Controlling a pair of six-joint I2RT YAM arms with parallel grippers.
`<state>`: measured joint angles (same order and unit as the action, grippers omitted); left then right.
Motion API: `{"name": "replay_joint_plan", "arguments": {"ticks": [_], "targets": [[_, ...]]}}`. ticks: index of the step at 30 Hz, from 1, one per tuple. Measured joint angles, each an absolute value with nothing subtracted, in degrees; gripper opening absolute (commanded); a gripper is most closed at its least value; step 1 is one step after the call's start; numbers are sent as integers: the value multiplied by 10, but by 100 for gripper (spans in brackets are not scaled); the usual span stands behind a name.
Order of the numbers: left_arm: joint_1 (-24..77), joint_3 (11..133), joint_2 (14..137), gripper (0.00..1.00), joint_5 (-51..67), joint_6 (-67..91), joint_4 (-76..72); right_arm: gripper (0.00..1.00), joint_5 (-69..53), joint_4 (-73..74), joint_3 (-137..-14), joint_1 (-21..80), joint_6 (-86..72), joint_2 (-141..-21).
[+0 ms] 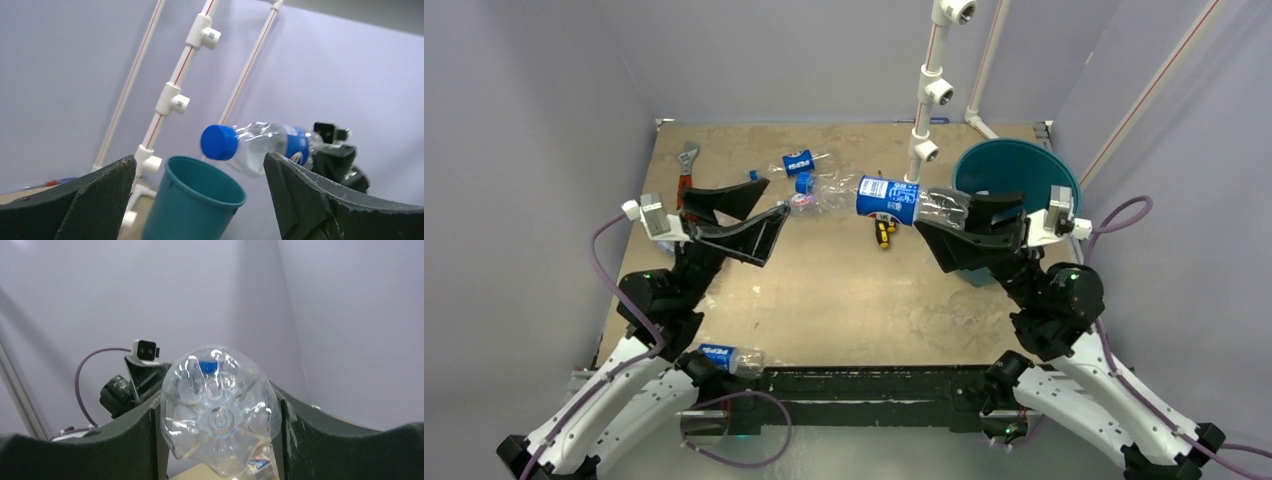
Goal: Put the plastic bottles in the bin
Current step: Place the plastic bottle in the trash bin.
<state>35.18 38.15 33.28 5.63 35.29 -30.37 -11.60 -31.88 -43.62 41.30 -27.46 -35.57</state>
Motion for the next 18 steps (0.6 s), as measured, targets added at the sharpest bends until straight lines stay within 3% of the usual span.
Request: {"name": "replay_joint_plan", "arguments": {"ticks": [12,18], "targets": [[350,363,578,99,142,659,-699,22,-82,-557,-368,413,-309,-403],[352,358,618,99,143,726,-809,21,-82,-656,-352,413,-327,-420]]}}
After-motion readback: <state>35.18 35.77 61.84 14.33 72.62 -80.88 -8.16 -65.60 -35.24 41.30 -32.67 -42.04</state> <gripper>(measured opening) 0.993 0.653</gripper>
